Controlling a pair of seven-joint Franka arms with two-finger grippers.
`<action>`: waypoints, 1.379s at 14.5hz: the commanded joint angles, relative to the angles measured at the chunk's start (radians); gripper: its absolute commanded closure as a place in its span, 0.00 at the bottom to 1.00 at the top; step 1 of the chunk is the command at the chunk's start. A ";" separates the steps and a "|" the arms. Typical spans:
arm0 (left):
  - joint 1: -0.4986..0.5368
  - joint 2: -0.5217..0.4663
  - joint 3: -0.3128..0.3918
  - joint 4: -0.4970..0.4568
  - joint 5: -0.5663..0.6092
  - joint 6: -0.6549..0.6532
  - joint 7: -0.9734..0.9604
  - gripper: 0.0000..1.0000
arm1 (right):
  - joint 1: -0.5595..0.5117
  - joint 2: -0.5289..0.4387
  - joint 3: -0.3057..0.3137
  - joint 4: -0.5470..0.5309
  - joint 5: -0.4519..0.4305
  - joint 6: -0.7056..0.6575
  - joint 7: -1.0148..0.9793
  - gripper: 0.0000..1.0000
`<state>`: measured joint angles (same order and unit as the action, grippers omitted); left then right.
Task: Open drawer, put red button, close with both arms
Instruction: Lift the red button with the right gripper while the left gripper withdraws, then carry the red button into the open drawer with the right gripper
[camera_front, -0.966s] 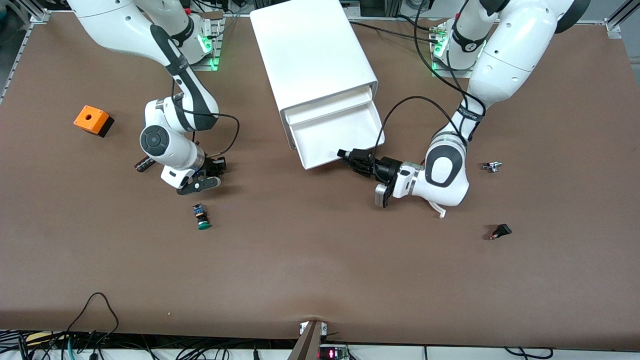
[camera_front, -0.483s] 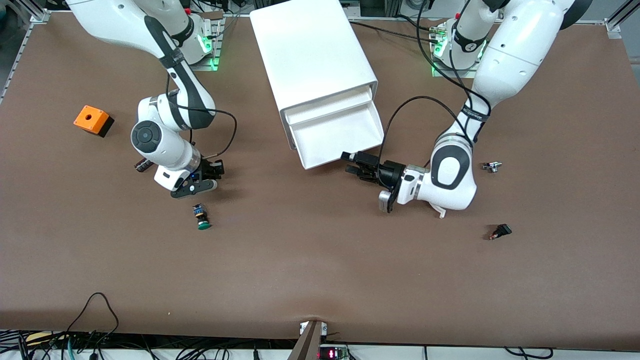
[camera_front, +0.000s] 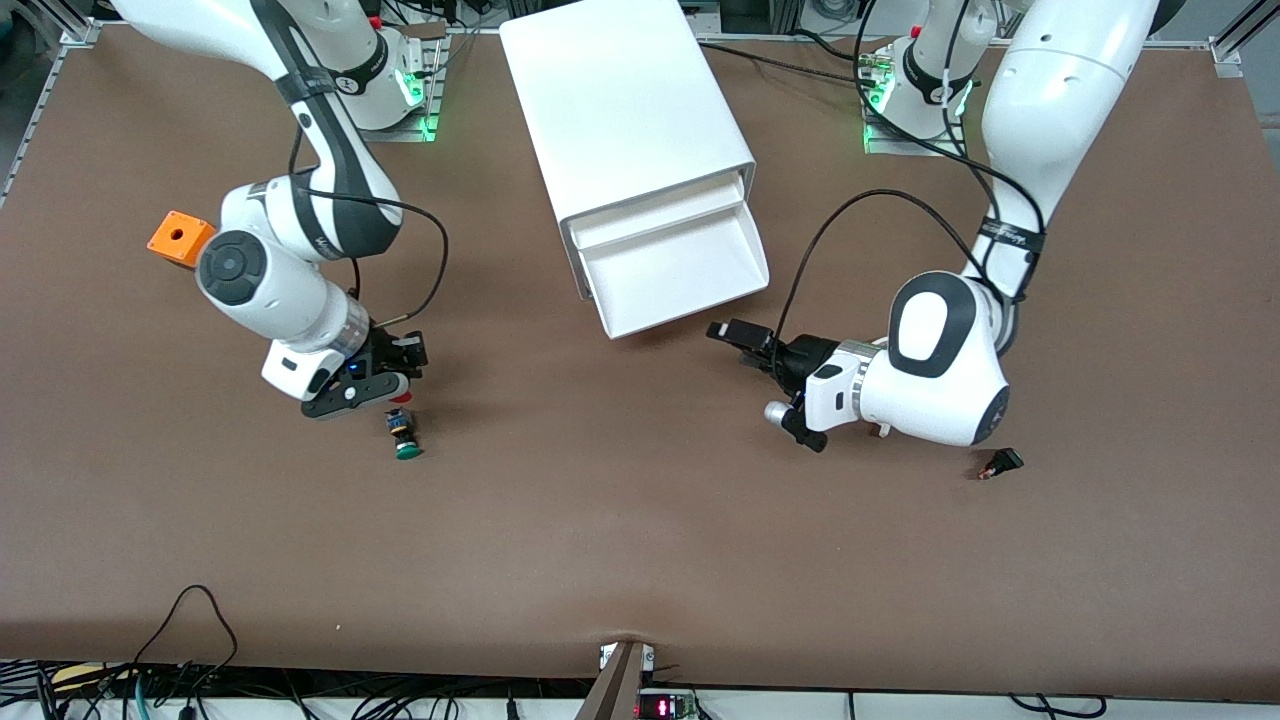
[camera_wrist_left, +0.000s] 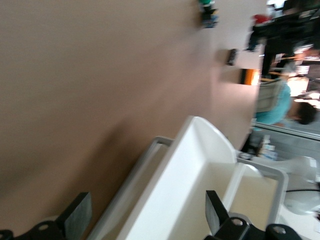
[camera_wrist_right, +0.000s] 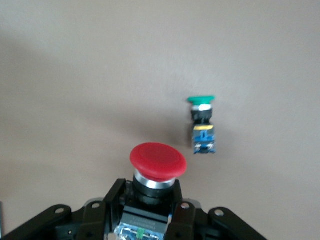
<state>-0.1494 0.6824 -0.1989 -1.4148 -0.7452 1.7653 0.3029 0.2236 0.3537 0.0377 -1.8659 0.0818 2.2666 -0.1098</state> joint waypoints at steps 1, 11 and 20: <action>0.001 -0.024 0.006 0.072 0.209 -0.074 -0.091 0.00 | -0.006 0.002 -0.004 0.065 -0.002 -0.042 -0.054 0.65; 0.030 -0.279 0.021 0.154 0.848 -0.231 -0.225 0.00 | 0.011 -0.001 0.043 0.204 0.003 -0.065 -0.278 0.65; 0.057 -0.331 0.098 0.177 0.868 -0.283 -0.225 0.00 | 0.170 0.001 0.051 0.338 -0.049 -0.235 -0.406 0.65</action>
<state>-0.0959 0.3446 -0.1073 -1.2506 0.0985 1.4878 0.0856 0.3588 0.3494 0.0926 -1.5626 0.0633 2.0730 -0.4916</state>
